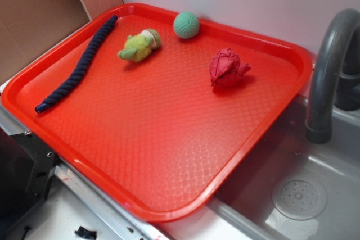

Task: Grab the blue rope.

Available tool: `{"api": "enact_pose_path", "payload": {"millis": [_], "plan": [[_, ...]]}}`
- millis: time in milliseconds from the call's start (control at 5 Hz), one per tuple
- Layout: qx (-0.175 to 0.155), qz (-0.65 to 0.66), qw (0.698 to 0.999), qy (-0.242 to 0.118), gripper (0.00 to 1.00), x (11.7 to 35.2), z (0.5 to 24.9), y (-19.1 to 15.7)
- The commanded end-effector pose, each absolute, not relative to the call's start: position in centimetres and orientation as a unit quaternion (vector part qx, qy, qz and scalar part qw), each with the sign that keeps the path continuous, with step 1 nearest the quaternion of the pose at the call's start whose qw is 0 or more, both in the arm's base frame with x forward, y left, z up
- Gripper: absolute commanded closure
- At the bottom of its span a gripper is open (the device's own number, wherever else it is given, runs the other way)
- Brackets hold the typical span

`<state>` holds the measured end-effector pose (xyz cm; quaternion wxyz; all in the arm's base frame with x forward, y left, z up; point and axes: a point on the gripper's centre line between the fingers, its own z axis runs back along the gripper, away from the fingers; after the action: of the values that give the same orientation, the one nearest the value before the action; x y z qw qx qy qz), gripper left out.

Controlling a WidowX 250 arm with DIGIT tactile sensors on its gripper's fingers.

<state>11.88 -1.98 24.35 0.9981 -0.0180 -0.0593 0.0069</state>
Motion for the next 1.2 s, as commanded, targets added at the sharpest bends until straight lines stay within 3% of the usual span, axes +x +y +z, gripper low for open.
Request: {"api": "enact_pose_path", "payload": {"millis": [0,400,600,1000], "plan": [[-0.018,0.007,0.998,-0.059,0.00,11.9,24.4,-2.0],[-0.028,0.188,0.978,-0.084,0.00,14.2,20.7,1.5],[-0.023,0.250,0.964,-0.082,0.00,15.5,17.5,5.3],[-0.018,0.299,0.951,-0.077,0.00,16.6,10.8,9.4]]}}
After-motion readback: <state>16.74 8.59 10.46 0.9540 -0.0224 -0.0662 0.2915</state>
